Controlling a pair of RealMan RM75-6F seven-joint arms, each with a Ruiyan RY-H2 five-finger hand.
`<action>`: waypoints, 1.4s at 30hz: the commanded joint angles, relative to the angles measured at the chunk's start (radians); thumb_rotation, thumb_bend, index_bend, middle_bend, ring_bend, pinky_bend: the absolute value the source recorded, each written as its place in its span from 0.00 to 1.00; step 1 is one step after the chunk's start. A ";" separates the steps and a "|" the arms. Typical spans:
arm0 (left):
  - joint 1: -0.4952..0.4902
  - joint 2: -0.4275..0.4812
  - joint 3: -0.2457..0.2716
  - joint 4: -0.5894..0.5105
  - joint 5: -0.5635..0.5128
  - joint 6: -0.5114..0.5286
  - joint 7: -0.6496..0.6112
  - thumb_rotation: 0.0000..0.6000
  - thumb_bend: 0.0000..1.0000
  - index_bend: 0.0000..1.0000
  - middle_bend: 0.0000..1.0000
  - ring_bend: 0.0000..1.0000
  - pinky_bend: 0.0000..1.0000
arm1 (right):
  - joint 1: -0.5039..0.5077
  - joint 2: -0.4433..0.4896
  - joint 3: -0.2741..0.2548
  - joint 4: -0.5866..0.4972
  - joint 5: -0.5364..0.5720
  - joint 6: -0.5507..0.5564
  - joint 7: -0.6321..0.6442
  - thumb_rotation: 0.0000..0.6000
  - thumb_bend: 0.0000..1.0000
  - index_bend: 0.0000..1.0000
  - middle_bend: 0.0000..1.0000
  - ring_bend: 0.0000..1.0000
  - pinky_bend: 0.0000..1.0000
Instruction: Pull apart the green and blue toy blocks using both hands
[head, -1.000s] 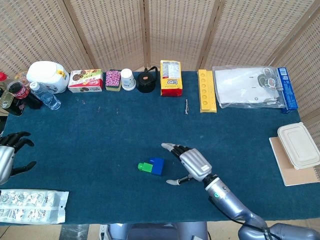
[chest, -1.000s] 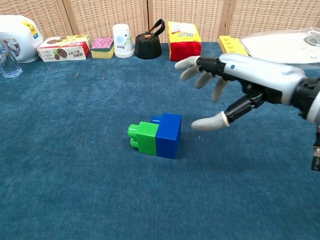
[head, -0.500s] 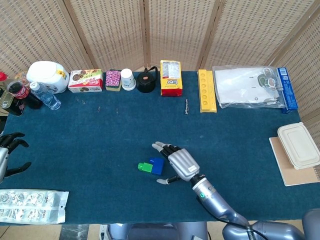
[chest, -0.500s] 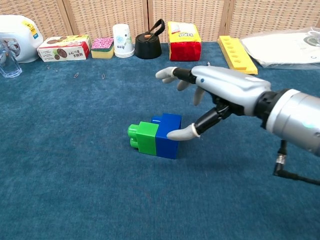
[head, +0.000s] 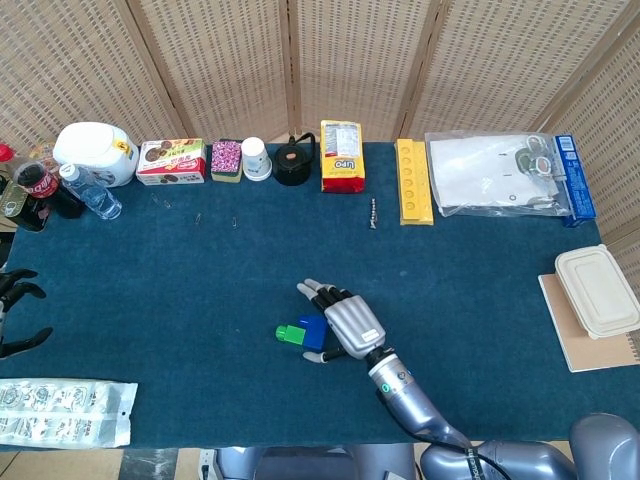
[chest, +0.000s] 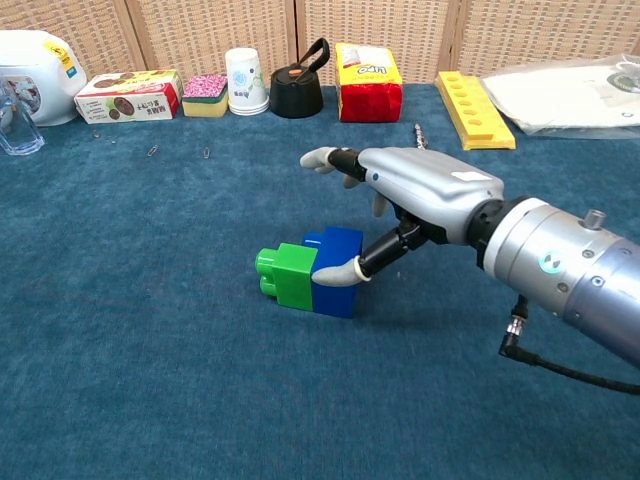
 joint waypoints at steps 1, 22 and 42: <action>0.001 -0.001 0.001 0.002 0.001 0.001 -0.002 1.00 0.16 0.45 0.32 0.30 0.33 | 0.004 -0.011 -0.004 0.010 0.005 0.002 -0.008 0.58 0.13 0.00 0.09 0.18 0.33; 0.017 0.005 0.003 -0.007 0.002 0.020 0.000 1.00 0.16 0.45 0.32 0.30 0.33 | 0.037 -0.076 0.012 0.174 -0.013 0.010 0.061 0.58 0.13 0.00 0.11 0.20 0.33; 0.016 0.010 0.005 -0.019 0.005 0.019 0.013 1.00 0.16 0.45 0.32 0.30 0.33 | 0.061 -0.054 -0.016 0.223 -0.055 -0.032 0.132 0.58 0.13 0.10 0.25 0.30 0.37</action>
